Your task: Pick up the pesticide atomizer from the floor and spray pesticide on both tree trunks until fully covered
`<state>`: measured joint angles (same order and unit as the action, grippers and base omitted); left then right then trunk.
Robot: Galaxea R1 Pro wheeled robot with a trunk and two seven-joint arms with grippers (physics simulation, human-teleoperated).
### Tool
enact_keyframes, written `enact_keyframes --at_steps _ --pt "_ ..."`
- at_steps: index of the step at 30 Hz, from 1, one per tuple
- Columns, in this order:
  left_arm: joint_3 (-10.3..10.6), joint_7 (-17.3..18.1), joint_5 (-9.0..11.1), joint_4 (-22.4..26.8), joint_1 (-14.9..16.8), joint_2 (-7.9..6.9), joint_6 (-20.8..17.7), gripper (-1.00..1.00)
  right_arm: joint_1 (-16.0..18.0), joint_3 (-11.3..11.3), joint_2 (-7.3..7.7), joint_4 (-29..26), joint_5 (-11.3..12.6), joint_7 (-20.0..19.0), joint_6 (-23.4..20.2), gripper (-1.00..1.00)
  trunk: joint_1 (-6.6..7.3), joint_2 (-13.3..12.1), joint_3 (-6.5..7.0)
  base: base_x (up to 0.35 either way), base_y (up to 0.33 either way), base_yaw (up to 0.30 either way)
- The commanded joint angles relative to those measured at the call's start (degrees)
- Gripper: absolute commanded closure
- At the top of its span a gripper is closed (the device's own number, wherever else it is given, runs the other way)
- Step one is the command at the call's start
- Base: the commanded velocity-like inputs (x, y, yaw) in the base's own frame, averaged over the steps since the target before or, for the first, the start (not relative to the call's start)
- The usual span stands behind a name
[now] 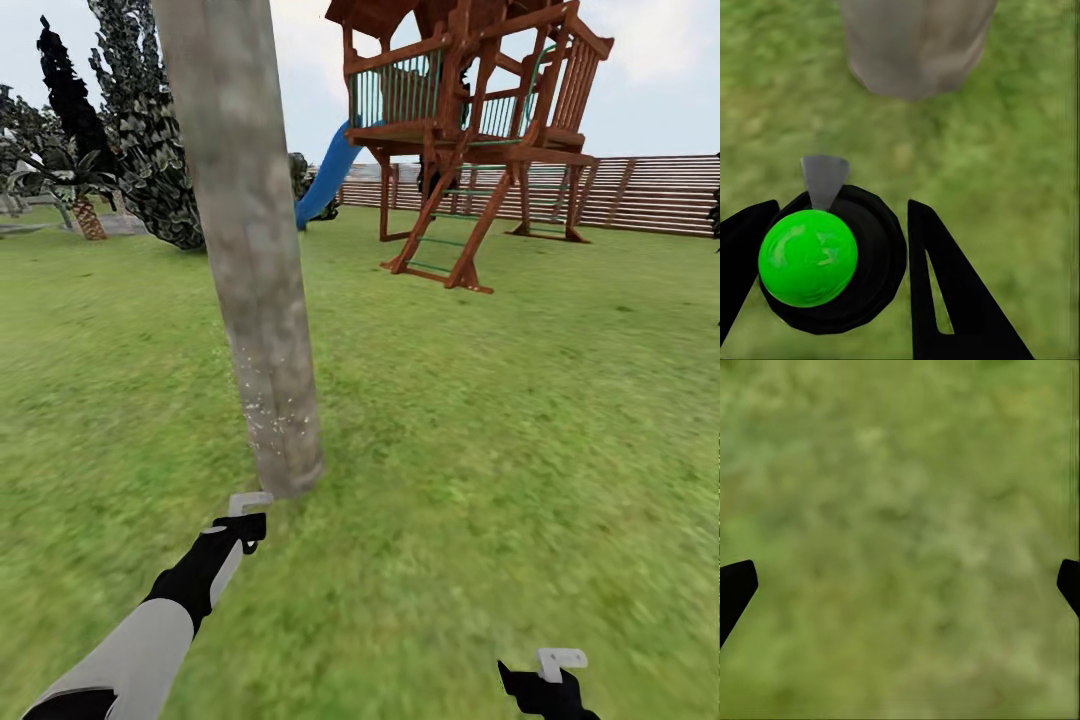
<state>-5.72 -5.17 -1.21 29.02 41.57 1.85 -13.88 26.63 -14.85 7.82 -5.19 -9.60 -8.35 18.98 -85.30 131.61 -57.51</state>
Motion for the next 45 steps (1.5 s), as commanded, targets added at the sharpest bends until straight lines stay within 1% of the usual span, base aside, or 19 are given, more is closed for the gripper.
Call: enact_keyframes --at_steps 1,13,22,24,25,26,27,28,30,37,45 --pt "0.01 -0.01 -0.02 0.01 0.00 0.00 0.00 1.00 0.00 0.00 0.00 0.00 -0.04 -0.04 0.00 -1.00 0.00 0.00 0.00 0.151 -0.254 0.004" --pt "0.01 -0.01 -0.02 -0.02 0.00 0.00 0.00 1.00 0.00 0.00 0.00 0.00 -0.06 0.00 0.00 -1.00 0.00 0.00 0.00 0.196 -0.231 0.016" --pt "0.01 -0.01 0.05 -0.33 0.00 0.00 0.08 1.00 0.00 0.00 0.00 0.00 -0.05 0.00 0.00 -1.00 0.00 0.00 0.00 0.193 -0.230 0.170" --pt "-0.06 -0.03 -0.16 -0.29 0.00 -0.31 -0.18 1.00 0.00 0.00 0.00 0.00 -0.07 0.00 0.00 -1.00 0.00 0.00 0.00 0.190 -0.226 0.269" --pt "-0.07 -0.22 -0.22 -0.33 0.00 -0.40 -0.42 1.00 0.00 0.00 0.00 0.00 -0.05 0.00 0.00 -1.00 0.00 0.00 0.00 0.218 -0.206 0.272" --pt "-0.08 -1.12 -0.26 -0.31 0.01 -0.62 -2.43 1.00 0.00 0.00 0.00 0.00 -0.04 0.00 0.00 -1.00 0.00 0.00 0.00 0.233 -0.192 0.274" --pt "-0.08 -1.59 -0.37 -0.27 0.04 -0.99 -6.29 1.00 0.00 0.00 0.00 0.00 -0.04 0.00 0.00 -1.00 0.00 0.00 0.00 0.238 -0.188 0.274" --pt "-0.08 -1.75 -0.40 -0.24 0.06 -1.13 -7.68 1.00 0.00 0.00 0.00 0.00 -0.05 0.00 0.00 -1.00 0.00 0.00 0.00 0.239 -0.187 0.274" --pt "0.03 -1.84 -0.51 -0.21 0.05 -1.14 -8.89 1.00 0.00 0.00 0.00 0.00 -0.01 0.00 0.00 -1.00 0.00 0.00 0.00 0.240 -0.186 0.194" --pt "0.43 -1.86 -0.55 0.09 0.02 -0.84 -9.33 1.00 0.00 0.00 0.00 0.00 0.00 0.00 0.00 -1.00 0.00 0.00 0.00 0.137 -0.239 0.040" --pt "0.36 -1.94 -0.54 0.28 0.06 -0.62 -9.23 1.00 0.00 0.00 0.00 0.00 0.00 0.00 0.00 -1.00 0.00 0.00 0.00 0.004 -0.274 0.260"
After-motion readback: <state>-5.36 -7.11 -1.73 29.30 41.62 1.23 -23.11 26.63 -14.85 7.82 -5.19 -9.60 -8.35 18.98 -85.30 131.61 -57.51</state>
